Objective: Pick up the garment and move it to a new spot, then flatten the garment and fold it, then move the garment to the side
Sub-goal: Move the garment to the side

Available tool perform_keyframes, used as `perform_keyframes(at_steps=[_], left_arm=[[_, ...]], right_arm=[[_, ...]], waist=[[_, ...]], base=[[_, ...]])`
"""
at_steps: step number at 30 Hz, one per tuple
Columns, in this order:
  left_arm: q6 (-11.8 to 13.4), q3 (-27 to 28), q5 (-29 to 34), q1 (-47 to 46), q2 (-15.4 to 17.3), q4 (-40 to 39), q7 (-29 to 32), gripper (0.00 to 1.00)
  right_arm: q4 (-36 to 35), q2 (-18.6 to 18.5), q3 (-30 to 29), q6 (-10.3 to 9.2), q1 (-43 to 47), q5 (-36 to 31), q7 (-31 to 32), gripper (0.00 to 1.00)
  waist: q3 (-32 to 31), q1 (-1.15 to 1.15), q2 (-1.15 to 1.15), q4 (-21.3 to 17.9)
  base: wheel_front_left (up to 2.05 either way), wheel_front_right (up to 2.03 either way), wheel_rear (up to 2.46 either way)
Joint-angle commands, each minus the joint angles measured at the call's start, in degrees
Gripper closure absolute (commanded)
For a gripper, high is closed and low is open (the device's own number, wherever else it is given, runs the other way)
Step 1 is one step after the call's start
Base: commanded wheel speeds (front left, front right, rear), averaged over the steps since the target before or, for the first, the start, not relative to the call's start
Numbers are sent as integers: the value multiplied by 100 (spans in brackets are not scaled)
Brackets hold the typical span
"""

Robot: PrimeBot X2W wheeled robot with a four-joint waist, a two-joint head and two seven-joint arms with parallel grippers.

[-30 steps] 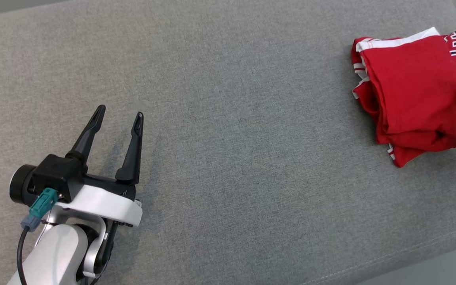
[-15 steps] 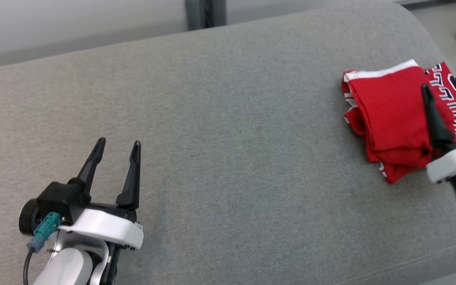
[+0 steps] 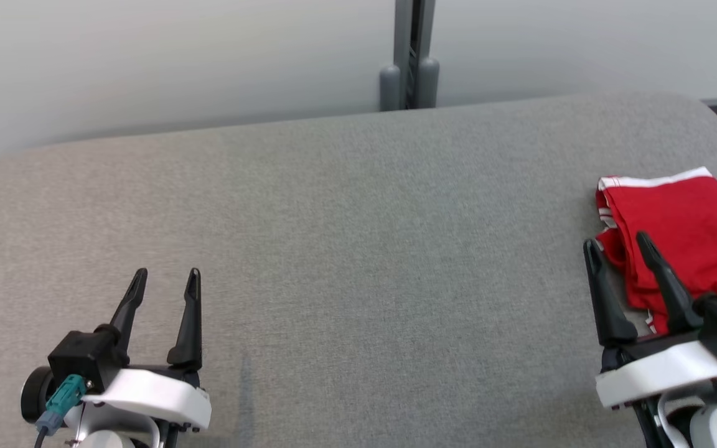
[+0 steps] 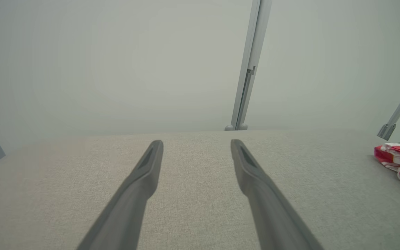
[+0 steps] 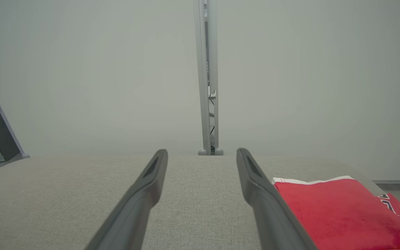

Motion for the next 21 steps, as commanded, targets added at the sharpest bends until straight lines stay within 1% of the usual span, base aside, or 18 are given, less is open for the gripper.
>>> perform_keyframes(at_steps=[1,5,11,14,21], left_arm=[[10,23,-53,88,29,32,-39,0],[-15,2,-99,296,64,89,-55,0],[0,-51,-123,486,85,156,-33,0],[31,-57,-147,557,69,194,-39,0],[5,-64,-186,597,88,256,-54,0]], right_arm=[[-84,26,-59,-2,195,-83,79,0],[-193,124,-115,-2,543,-115,260,0],[-278,178,-272,-2,856,-164,454,0],[-295,191,-348,-2,970,-190,519,0],[-488,211,-490,-2,1181,-272,637,0]], waist=[[-289,0,0,224],[-564,0,0,314],[-786,0,0,435],[-877,0,0,496],[-956,0,0,587]], base=[[0,0,0],[0,0,0],[0,0,0],[0,0,0],[0,0,0]])
